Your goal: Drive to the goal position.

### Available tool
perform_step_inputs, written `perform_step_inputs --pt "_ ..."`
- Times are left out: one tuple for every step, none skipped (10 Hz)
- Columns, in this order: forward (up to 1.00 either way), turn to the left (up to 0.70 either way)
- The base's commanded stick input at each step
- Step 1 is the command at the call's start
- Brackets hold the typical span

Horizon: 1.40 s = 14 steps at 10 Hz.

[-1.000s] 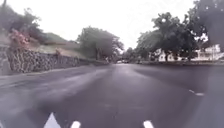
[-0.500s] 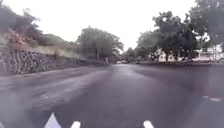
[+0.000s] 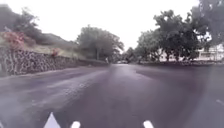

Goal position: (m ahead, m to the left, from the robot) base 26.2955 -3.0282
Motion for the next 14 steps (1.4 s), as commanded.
perform_step_inputs --pt "0.7 0.0" --pt "0.7 0.0" --pt "0.7 0.0" --pt "0.7 0.0" --pt "0.7 0.0" --pt "0.7 0.0" --pt "0.7 0.0" --pt "0.7 0.0" --pt "0.7 0.0" --pt "0.7 0.0" --pt "0.7 0.0" --pt "0.7 0.0" --pt "0.7 0.0" --pt "0.7 0.0"
